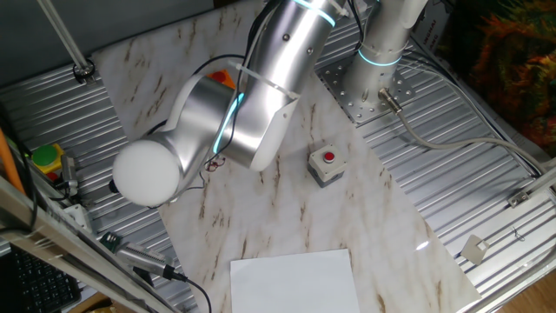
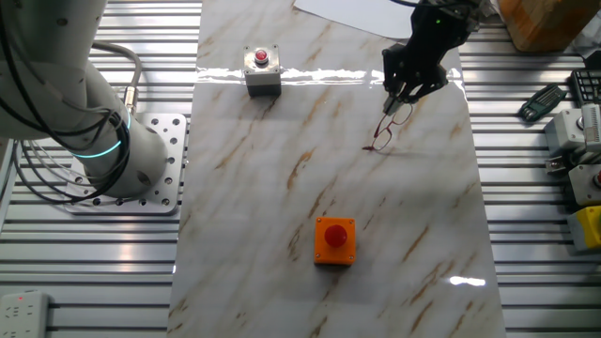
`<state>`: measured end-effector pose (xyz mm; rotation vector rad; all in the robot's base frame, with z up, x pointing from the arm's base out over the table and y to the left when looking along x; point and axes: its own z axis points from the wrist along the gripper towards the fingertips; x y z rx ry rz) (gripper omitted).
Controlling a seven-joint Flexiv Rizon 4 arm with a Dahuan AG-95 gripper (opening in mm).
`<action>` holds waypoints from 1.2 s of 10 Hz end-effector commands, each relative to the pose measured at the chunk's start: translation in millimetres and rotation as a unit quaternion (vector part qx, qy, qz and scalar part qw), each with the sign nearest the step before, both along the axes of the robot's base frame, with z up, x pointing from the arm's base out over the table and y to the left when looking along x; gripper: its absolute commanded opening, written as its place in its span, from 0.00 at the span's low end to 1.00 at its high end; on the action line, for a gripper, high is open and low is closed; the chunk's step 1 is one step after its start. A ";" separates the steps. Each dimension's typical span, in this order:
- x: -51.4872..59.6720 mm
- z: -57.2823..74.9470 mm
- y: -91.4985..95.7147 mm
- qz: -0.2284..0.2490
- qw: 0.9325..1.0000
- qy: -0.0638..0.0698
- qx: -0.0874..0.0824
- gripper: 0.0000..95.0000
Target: Unfold the leg of the glasses (with one hand)
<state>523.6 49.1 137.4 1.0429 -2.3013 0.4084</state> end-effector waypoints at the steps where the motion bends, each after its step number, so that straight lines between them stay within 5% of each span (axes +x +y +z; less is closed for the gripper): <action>1: 0.1 -0.7 0.0 0.001 1.000 0.000 0.002 0.20; 4: 0.1 -1.0 0.0 0.000 1.000 -0.001 0.008 0.20; 5: 0.1 -1.0 0.0 -0.001 1.000 -0.001 0.008 0.40; 8: 0.1 -1.2 -0.1 -0.003 1.000 -0.003 0.008 0.40; 9: 0.1 -1.5 -0.1 -0.003 1.000 -0.003 0.008 0.20; 12: 0.1 -1.5 -0.1 -0.003 1.000 -0.003 0.009 0.20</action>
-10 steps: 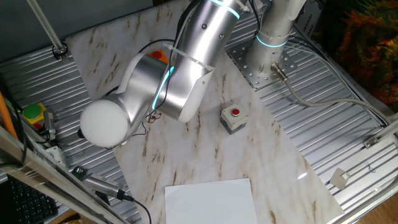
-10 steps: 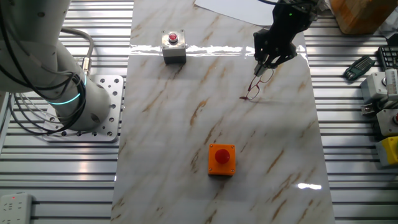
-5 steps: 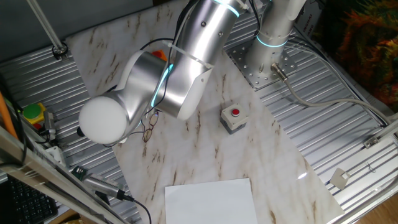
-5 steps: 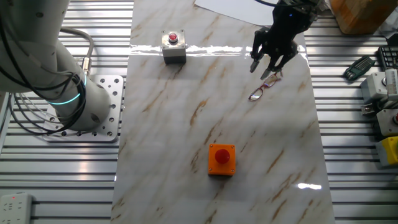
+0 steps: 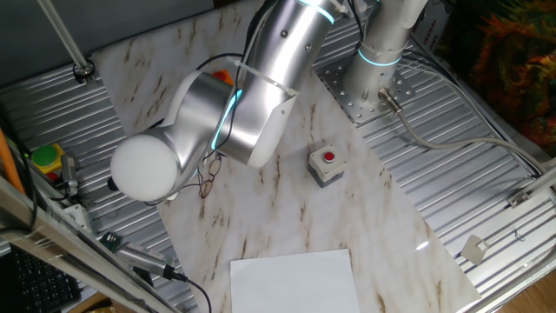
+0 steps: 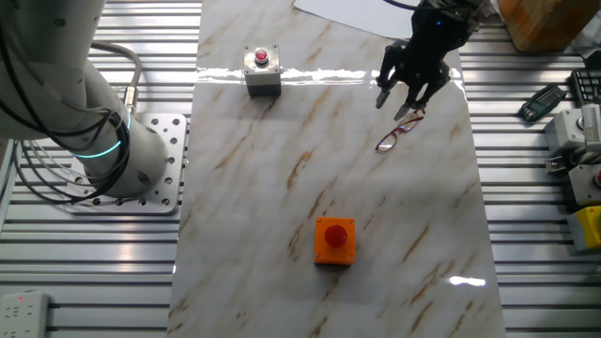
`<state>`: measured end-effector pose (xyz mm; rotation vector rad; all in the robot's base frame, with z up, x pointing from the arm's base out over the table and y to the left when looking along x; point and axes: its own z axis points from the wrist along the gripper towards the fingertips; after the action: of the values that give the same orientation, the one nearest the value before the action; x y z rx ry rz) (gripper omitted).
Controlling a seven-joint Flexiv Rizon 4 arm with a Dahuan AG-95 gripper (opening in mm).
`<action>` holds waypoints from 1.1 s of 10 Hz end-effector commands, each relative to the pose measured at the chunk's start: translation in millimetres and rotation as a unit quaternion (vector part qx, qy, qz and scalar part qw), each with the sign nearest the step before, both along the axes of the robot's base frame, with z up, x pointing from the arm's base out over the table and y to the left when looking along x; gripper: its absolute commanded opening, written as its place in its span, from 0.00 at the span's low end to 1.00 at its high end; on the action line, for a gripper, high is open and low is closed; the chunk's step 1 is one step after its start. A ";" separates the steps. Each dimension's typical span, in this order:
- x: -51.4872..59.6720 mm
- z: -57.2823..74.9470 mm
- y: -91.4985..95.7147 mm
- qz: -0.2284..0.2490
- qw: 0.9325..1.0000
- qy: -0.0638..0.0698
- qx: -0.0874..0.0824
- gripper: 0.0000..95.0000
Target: Unfold the leg of the glasses (with one hand)
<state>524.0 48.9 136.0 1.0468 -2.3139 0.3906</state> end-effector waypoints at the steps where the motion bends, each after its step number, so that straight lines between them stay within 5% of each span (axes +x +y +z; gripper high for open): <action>1: -0.3 -0.1 0.0 -0.001 1.000 -0.001 0.000 0.20; 2: -0.3 0.4 0.2 -0.004 1.000 -0.003 0.006 0.40; 4: -0.8 4.0 0.9 -0.023 1.000 -0.012 0.016 0.40; 5: -3.5 10.2 -0.5 -0.047 0.998 -0.028 0.019 0.40; 6: -14.7 20.3 -9.1 -0.086 0.994 -0.062 0.038 0.40; 8: -50.4 44.0 -48.0 -0.137 0.981 -0.111 0.087 0.40; 9: -60.4 51.2 -64.1 -0.155 0.974 -0.127 0.104 0.40; 11: -60.4 51.2 -64.1 -0.155 0.974 -0.127 0.104 0.40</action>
<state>467.7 -5.3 179.8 0.7829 -2.6958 0.2225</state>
